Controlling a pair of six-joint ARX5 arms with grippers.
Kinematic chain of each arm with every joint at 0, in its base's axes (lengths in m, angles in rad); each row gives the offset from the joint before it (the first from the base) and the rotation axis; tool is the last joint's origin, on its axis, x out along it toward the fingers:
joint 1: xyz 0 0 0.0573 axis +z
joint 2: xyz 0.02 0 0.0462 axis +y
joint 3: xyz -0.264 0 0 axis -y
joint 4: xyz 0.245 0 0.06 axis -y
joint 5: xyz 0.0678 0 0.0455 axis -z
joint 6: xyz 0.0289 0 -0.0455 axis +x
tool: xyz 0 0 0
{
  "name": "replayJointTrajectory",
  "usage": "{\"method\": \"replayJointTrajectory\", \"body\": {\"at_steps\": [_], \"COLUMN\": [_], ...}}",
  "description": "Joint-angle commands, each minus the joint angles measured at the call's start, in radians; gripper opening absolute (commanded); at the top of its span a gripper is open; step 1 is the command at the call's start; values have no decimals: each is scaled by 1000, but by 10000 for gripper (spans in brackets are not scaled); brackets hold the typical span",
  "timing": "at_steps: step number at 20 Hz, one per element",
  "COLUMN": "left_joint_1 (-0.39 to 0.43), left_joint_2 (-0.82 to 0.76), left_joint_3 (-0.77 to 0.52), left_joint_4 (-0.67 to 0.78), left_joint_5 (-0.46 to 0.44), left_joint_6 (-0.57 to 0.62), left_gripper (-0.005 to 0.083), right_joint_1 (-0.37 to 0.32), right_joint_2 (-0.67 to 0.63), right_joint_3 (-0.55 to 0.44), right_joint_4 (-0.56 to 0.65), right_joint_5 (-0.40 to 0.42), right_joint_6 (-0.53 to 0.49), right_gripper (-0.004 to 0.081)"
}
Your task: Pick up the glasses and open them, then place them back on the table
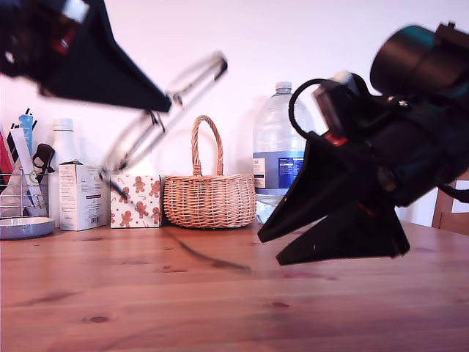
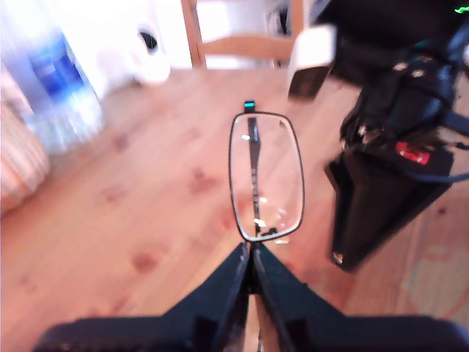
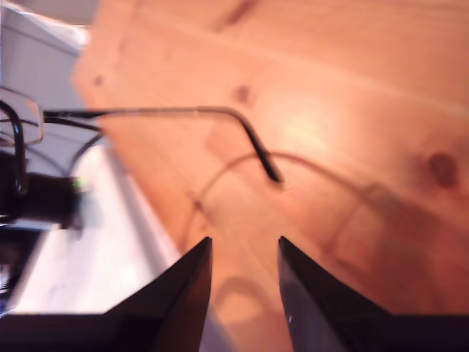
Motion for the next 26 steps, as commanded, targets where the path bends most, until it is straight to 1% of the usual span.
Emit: {"method": "replayJointTrajectory", "body": {"at_steps": [1,4,6,7,10,13,15,19,20,21,22,24,26], "left_joint_1": [12,48,95,121,177,220,240,288,301,311,320,327,326], "left_joint_2": [36,108,153,175,233,273,291,322,334,346,360,388,426], "left_joint_3": [1,1,0,0,-1,-14,-33,-84,-103,-127,-148,-176,-187], "left_joint_4": [31,55,101,138,209,307,392,518,565,622,668,739,809], "left_joint_5": [7,33,104,142,229,322,353,411,423,429,439,447,461], "left_joint_6": [-61,-153,-227,-240,-293,-330,-370,-449,-491,-491,-562,-597,-678], "left_gripper": [-22,-22,-22,-22,-22,-22,-22,-22,-22,-22,-22,-22,-22], "right_joint_1": [19,40,52,61,87,119,151,224,238,251,261,277,284], "right_joint_2": [-58,-133,-185,-206,-263,-304,-322,-343,-343,-342,-342,-342,-342], "right_joint_3": [11,11,11,11,11,11,11,16,27,44,65,120,177], "right_joint_4": [4,-50,-103,-122,-151,-156,-158,-184,-212,-245,-276,-335,-394], "right_joint_5": [58,173,251,286,378,444,494,584,602,621,645,670,701], "right_joint_6": [-12,-59,-88,-89,-85,-55,-30,-19,-16,-16,-17,-18,-20], "right_gripper": [248,248,248,248,248,248,248,248,248,250,250,250,250]}}
